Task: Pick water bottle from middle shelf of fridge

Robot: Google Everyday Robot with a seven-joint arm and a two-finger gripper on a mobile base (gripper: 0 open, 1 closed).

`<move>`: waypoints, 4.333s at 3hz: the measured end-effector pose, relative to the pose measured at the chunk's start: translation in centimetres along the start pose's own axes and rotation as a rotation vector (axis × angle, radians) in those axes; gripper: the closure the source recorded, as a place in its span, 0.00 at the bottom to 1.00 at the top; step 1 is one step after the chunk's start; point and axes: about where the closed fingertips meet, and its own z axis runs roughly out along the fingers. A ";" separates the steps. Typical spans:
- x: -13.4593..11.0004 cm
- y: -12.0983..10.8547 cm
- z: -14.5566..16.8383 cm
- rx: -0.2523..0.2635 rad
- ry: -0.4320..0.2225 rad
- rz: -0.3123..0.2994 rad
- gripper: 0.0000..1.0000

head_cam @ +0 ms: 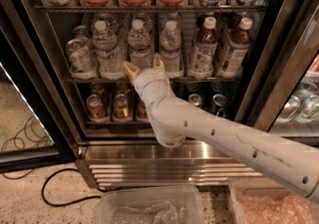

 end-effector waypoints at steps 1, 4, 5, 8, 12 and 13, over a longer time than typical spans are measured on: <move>-0.8 0.0 1.2 -0.002 -0.022 -0.002 0.27; -1.7 0.3 2.5 -0.013 -0.046 -0.011 0.74; -1.3 0.5 2.3 -0.018 -0.032 -0.015 0.97; -3.4 1.2 1.5 -0.041 -0.056 -0.045 1.00; -7.8 2.6 -2.0 -0.112 -0.130 -0.096 1.00; -8.4 4.4 -4.3 -0.191 -0.124 -0.115 1.00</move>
Offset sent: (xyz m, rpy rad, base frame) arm 0.0308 0.0115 0.0216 0.0090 -0.0563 0.0078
